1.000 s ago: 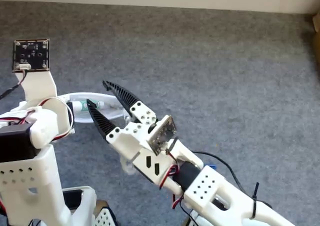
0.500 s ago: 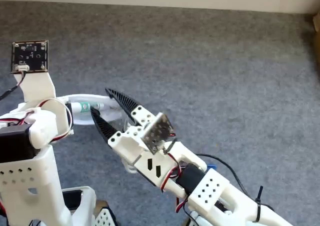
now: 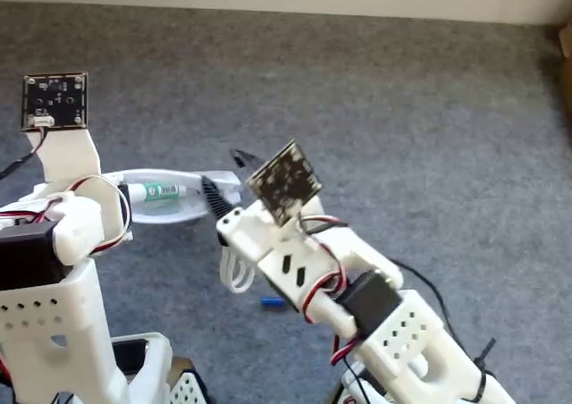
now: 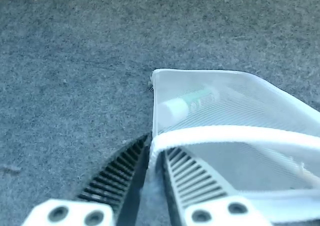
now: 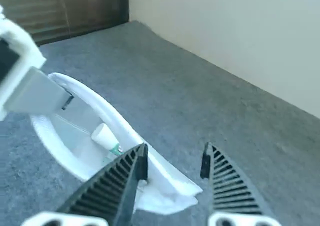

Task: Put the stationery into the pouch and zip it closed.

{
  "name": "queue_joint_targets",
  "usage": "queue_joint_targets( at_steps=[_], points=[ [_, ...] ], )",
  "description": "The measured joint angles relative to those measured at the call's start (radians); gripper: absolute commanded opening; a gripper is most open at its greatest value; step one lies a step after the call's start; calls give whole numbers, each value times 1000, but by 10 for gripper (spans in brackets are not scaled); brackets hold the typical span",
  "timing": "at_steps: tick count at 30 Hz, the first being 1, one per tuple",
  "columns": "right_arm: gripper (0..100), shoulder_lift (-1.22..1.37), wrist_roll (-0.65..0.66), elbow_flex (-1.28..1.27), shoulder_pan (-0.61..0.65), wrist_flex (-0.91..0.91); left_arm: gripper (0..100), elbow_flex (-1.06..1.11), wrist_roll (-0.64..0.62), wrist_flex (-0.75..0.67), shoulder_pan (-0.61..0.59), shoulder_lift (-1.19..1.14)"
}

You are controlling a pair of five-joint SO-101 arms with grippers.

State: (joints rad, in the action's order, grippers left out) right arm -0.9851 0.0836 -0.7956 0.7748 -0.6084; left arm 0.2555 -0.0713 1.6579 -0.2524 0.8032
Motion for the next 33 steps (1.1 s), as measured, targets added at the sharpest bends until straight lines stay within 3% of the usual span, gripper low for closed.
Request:
queue_joint_targets(
  at_steps=[13, 23, 29, 33],
  points=[
    [166, 0, -2, 52, -244, -465, 11, 0, 0, 0, 0, 0],
    [166, 0, 9, 52, -249, -767, 11, 2, 0, 0, -78, 0],
    [166, -2, 181, -34, -247, -825, 11, 2, 0, 0, -138, -2],
    [166, -2, 227, -135, -207, -801, 11, 2, 0, 0, -195, -2]
  ],
)
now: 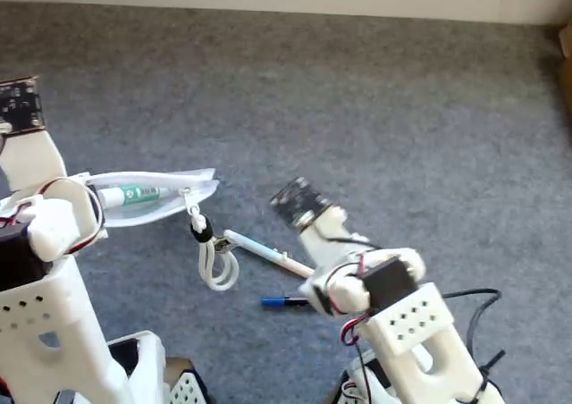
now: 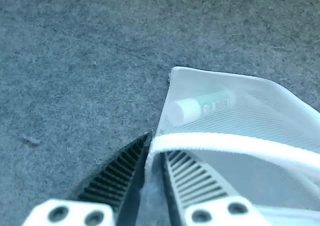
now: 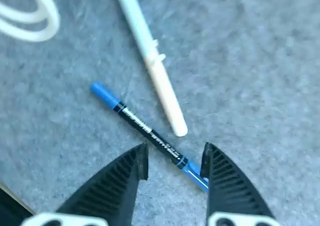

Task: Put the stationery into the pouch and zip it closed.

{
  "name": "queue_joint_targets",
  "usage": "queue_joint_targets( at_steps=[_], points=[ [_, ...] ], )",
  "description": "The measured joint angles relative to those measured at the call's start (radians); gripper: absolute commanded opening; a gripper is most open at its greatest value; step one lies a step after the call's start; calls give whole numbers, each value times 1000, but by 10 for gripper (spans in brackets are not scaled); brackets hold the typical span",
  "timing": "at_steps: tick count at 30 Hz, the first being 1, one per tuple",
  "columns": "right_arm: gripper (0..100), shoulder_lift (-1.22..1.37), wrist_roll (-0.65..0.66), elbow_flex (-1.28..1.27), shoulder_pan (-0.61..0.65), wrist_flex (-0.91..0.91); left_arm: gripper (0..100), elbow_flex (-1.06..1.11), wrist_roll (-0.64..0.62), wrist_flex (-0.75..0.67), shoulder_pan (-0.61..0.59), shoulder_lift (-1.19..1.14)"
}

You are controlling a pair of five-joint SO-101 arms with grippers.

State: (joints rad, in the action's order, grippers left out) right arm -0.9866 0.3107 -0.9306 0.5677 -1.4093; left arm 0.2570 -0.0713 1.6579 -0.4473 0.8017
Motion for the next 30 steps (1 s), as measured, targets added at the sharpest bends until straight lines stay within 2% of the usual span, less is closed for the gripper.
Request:
queue_joint_targets(
  at_steps=[7, 16, 30],
  points=[
    [166, 0, 9, -132, 193, 114, 11, 0, 0, 0, -68, 0],
    [166, 5, 9, -170, 348, 250, 11, 0, 0, 0, -78, 0],
    [166, 446, 11, -167, 358, 454, 11, 3, 15, 0, -80, 0]
  ],
)
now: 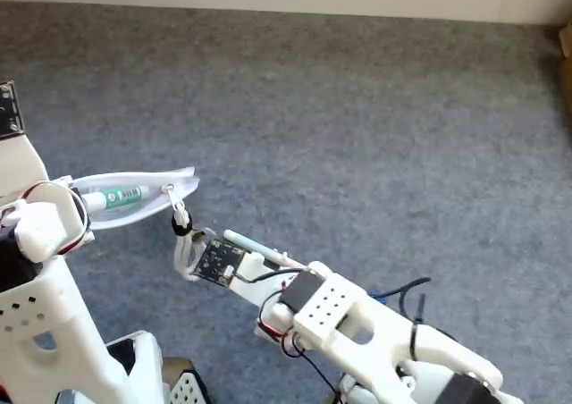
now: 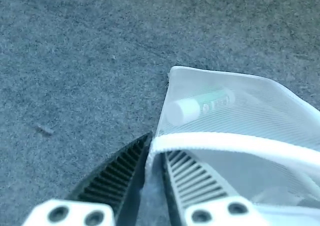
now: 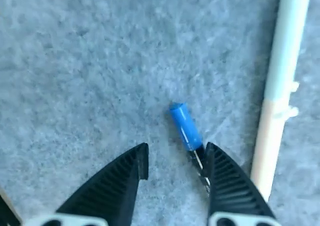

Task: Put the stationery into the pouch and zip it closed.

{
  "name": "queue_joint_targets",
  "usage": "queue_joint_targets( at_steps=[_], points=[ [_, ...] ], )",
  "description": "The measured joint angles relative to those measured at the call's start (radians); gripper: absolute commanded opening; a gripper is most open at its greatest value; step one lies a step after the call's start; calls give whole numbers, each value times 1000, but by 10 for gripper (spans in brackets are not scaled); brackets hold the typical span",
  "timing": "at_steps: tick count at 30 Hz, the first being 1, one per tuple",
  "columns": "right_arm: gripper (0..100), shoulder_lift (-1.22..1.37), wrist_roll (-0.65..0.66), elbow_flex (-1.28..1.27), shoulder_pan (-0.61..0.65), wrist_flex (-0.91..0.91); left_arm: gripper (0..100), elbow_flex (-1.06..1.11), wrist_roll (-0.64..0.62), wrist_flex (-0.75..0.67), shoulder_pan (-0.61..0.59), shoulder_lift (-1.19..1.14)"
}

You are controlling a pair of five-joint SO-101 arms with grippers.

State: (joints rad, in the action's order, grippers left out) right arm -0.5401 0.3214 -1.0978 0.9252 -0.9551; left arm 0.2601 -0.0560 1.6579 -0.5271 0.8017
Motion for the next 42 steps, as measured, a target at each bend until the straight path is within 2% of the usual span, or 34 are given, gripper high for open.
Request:
queue_joint_targets(
  at_steps=[3, 7, 13, 16, 22, 27, 37, 42],
  points=[
    [153, 41, 5, -2, 2, 18, 11, 0, 0, 0, 0, 0],
    [74, 78, 5, 0, -3, 51, 11, 0, 0, 0, 0, 0],
    [51, 114, 5, 2, -21, 107, 11, 0, 0, 0, 0, 0],
    [1, 130, 5, 3, -37, 110, 11, 0, 0, 0, 0, 0],
    [5, 118, 8, 2, -92, 120, 11, 25, 0, 0, 0, 12],
    [5, -3, 6, -2, -143, 81, 11, 25, 0, 0, 0, 12],
    [5, -411, 0, 54, -206, -74, 11, 25, 0, 0, 0, 11],
    [5, -542, -160, 110, -233, -78, 8, 25, 2, 0, 55, 14]
  ],
)
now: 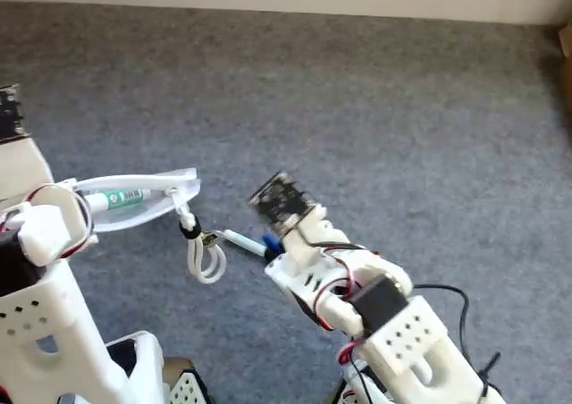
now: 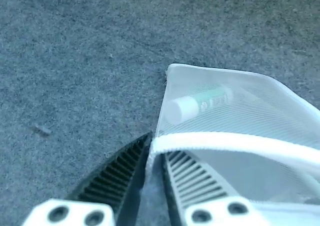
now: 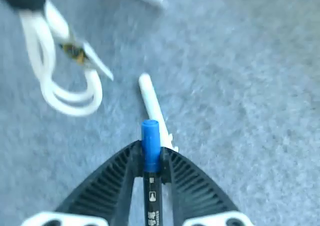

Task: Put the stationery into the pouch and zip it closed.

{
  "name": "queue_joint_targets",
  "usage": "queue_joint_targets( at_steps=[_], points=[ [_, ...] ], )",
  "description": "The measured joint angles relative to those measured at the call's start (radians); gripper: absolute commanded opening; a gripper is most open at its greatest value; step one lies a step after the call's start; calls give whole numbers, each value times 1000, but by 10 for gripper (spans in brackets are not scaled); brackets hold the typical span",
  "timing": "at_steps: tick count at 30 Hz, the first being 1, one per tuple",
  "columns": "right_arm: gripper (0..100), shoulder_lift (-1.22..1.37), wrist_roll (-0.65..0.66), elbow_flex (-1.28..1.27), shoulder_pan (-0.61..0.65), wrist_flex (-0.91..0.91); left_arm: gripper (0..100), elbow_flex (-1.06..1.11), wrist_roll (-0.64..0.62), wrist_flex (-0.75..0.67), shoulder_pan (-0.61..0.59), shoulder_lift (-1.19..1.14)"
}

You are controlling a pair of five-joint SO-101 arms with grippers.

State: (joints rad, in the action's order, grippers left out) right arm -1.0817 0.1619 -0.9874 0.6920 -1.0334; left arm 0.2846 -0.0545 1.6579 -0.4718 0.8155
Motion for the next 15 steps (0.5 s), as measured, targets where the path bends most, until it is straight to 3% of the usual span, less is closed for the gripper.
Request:
queue_joint_targets(
  at_steps=[7, 15],
  points=[
    [5, -112, -133, 49, -68, 0, 7, -69, 0, 18, 150, -12],
    [5, -227, -152, 63, -169, -2, 8, -181, -23, 28, 305, -14]
  ],
)
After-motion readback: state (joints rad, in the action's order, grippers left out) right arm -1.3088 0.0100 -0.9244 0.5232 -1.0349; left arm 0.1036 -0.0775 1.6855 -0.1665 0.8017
